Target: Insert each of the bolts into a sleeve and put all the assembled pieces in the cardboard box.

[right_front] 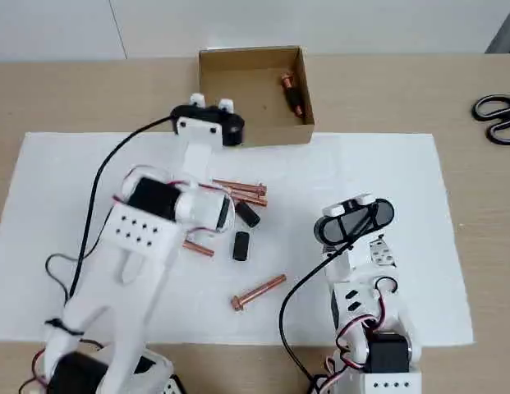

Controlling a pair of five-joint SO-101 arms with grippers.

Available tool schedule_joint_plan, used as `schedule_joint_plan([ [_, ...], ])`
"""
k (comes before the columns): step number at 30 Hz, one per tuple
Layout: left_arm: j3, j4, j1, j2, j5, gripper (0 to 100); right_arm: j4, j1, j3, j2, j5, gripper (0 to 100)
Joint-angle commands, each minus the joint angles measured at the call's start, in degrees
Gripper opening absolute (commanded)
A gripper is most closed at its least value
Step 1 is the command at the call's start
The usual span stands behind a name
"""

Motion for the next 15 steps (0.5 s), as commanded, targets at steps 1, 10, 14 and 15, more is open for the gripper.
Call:
schedule_joint_plan([
  [1,-6.2,-0.5,-5.0,3.7,5.3,1,-0.1,-0.2,-0.8,-1.1,-0.4,0.5],
  [10,-5.9,4.0,-9.8,10.3,36.2,1,0.0,-0.2,-0.7,-1.1,-0.4,0.5],
  [14,-5.9,11.4,-8.2,12.5,40.6,1,0.0,-0.2,-0.7,-1.1,-0.4,0.5],
  [15,-5.9,12.5,-8.1,13.2,41.7,1,0.0,-0.2,-0.7,-1.1,-0.4,0.5],
])
